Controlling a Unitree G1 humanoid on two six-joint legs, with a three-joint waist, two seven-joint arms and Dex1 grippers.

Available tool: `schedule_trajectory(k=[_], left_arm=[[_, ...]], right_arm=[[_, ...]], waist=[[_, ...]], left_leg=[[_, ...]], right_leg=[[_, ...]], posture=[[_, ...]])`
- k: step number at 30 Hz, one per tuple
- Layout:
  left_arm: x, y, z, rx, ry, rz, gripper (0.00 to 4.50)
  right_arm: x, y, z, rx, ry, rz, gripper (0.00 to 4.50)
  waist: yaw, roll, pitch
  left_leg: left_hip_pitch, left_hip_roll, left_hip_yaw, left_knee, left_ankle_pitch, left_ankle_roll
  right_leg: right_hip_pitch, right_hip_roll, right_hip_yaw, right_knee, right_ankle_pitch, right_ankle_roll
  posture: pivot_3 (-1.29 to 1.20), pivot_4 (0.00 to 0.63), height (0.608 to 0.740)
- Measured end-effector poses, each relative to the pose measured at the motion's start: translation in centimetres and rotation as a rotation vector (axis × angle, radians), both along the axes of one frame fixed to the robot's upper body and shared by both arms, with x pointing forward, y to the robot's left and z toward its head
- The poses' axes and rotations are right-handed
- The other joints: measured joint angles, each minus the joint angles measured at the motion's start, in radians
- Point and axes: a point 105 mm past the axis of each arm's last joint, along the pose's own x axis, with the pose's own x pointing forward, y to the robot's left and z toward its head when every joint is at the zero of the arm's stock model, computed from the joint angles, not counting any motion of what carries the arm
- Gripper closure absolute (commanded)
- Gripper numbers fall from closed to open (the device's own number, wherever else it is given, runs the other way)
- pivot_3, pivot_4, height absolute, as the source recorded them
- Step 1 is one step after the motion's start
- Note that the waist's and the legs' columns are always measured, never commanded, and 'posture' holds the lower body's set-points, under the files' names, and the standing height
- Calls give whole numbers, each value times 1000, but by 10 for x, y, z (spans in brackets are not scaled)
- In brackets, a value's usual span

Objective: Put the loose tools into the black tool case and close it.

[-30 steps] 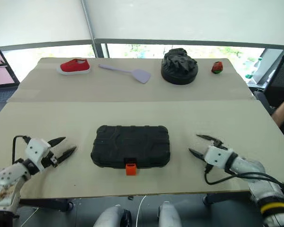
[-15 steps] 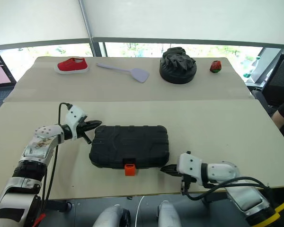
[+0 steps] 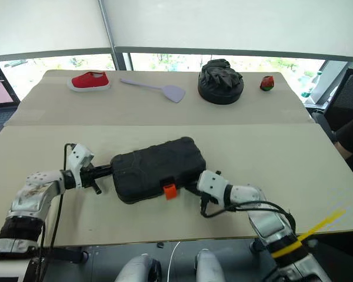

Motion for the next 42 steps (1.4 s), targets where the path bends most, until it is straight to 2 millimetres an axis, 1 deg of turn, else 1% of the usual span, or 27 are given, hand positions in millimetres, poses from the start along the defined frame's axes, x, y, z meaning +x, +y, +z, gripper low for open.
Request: schedule_trajectory(k=[3, 4, 6, 8, 10, 12, 14, 15, 16, 17, 18, 19, 21, 22, 24, 25, 26, 27, 28, 30, 31, 35, 39, 42], left_arm=[[-11, -2, 3, -71, 13, 21, 4500], [-17, -2, 9, -105, 5, 25, 4500], [-22, -2, 17, -95, -16, 14, 4500], [-27, 1, 26, -47, -29, -13, 4500], [-27, 8, 34, -21, -36, -9, 4500], [-25, 11, 47, -19, -40, -23, 4500], [-22, 6, 65, -39, -39, -81, 4500], [-19, -3, 74, -54, -43, -123, 4500], [-16, -23, 86, -68, -56, -212, 4500], [-15, -41, 95, -76, -74, -286, 4500], [-14, -62, 100, -94, -90, -361, 4500], [-14, -78, 101, -113, -93, -411, 4500], [-11, -111, 92, -120, -63, -493, 4500], [-11, -124, 86, -111, -43, -521, 4500], [-7, -144, 75, -79, -16, -544, 4500], [-2, -157, 67, -44, -5, -538, 4500], [3, -163, 59, 8, 1, -515, 4500], [7, -167, 53, 52, -7, -496, 4500], [13, -168, 54, 110, -46, -475, 4500], [16, -167, 51, 162, -69, -454, 4500], [15, -167, 47, 159, -66, -441, 4500], [11, -170, 43, 128, -66, -409, 4500], [11, -171, 43, 98, -77, -378, 4500], [15, -168, 44, 91, -78, -351, 4500]], right_arm=[[13, -4, 3, 3, -31, -37, 4465], [19, -5, 4, 2, -45, -47, 4465], [24, -5, 6, 5, -57, -54, 4465], [25, -6, 7, 9, -64, -49, 4465], [24, -10, 9, 9, -68, -47, 4465], [22, -16, 8, -6, -62, -44, 4465], [15, -28, 6, -2, -43, -55, 4465], [11, -33, 4, -2, -30, -61, 4465], [4, -40, 1, -5, -10, -73, 4465], [1, -42, 0, 3, 6, -72, 4465], [-4, -41, 1, 25, 17, -65, 4465], [-8, -38, 2, 39, 23, -49, 4465], [-15, -35, 6, 72, 26, -37, 4465], [-17, -34, 7, 78, 26, -31, 4465], [-21, -33, 8, 92, 35, -29, 4465], [-25, -29, 9, 101, 35, -17, 4465], [-26, -25, 11, 116, 34, -9, 4465], [-28, -21, 15, 129, 27, -1, 4465], [-28, -19, 17, 136, 23, 3, 4465], [-29, -17, 20, 140, 19, 5, 4465], [-29, -16, 19, 143, 26, -1, 4465], [-30, -7, 16, 162, 37, 2, 4465], [-30, -2, 14, 160, 44, 4, 4465], [-29, 1, 10, 127, 49, 6, 4465]], waist=[[1, 0, 0], [2, 0, 1], [3, 0, 1], [3, 0, 1], [3, 1, 1], [5, 1, 1], [11, 1, 1], [15, 1, 1], [25, 1, 1], [27, 1, 1], [27, 1, 1], [26, 1, 1], [20, 1, 1], [16, 1, 1], [11, 1, 1], [11, 1, 1], [8, 1, 1], [3, 1, 1], [2, 1, 1], [1, 2, -1], [2, 2, -2], [5, 2, -6], [9, 3, -7], [9, 3, -8]], left_leg=[[-2, -1, 0, 0, 0, -1], [-4, -1, -1, 0, 0, -1], [-5, -2, -1, 0, 0, -1], [-5, -2, -1, 0, 0, -1], [-4, -2, -1, 0, 0, -1], [-4, -2, -2, 0, 0, -1], [-4, -2, -2, 0, 0, -1], [-5, -3, -3, 0, 0, -1], [-5, -4, -4, 1, 0, -1], [-4, -4, -4, 1, 0, -1], [-3, -5, -3, 2, 0, 0], [-2, -5, -3, 2, 0, 0], [-2, -6, -3, 3, -1, 0], [-2, -6, -3, 3, -1, 0], [-2, -5, -4, 2, 0, 0], [-2, -4, -4, 2, 0, 0], [-2, -5, -4, 2, 0, 0], [-1, -5, -4, 1, 0, 0], [-1, -4, -5, 1, 0, 0], [2, -5, -4, 1, -1, 0], [3, -4, -4, 1, -1, 0], [4, -3, -4, 1, -1, 1], [4, -3, -4, 1, -1, 1], [4, -4, -4, 1, -1, 1]], right_leg=[[-3, -1, 0, 0, 0, 0], [-4, -2, -1, 0, 0, 0], [-5, -2, -2, 1, 0, 0], [-5, -2, -2, 1, 0, 0], [-4, -2, -1, 1, 0, 0], [-4, -2, -3, 1, 0, 0], [-3, -2, -3, 0, 0, 0], [-2, -2, -3, 0, 0, 0], [0, -2, -3, -2, 0, 1], [2, -2, -3, -2, 0, 1], [3, -2, -1, -2, 1, 2], [3, -2, 0, -2, 1, 3], [3, 1, 1, -3, 2, 3], [3, 2, 1, -3, 2, 3], [2, 4, 2, -2, 1, 2], [2, 5, 2, -3, 1, 2], [2, 5, 3, -3, 1, 2], [2, 5, 3, -3, 1, 2], [3, 6, 3, -3, 1, 2], [5, 5, 4, -3, 1, 2], [6, 4, 4, -3, 1, 2], [6, 4, 4, -2, 1, 2], [7, 3, 4, -2, 1, 2], [6, 4, 4, -2, 1, 2]], posture=[[0, 150, 740], [0, 150, 740], [0, 150, 740], [0, 150, 740], [0, 150, 740], [0, 150, 740], [0, 150, 740], [0, 150, 740], [0, 150, 740], [0, 150, 740], [0, 150, 740], [0, 150, 740], [0, 150, 740], [0, 150, 740], [0, 150, 740], [0, 150, 740], [0, 150, 740], [0, 150, 740], [0, 150, 740], [0, 150, 740], [0, 150, 740], [0, 150, 740], [0, 150, 740], [0, 150, 740]])
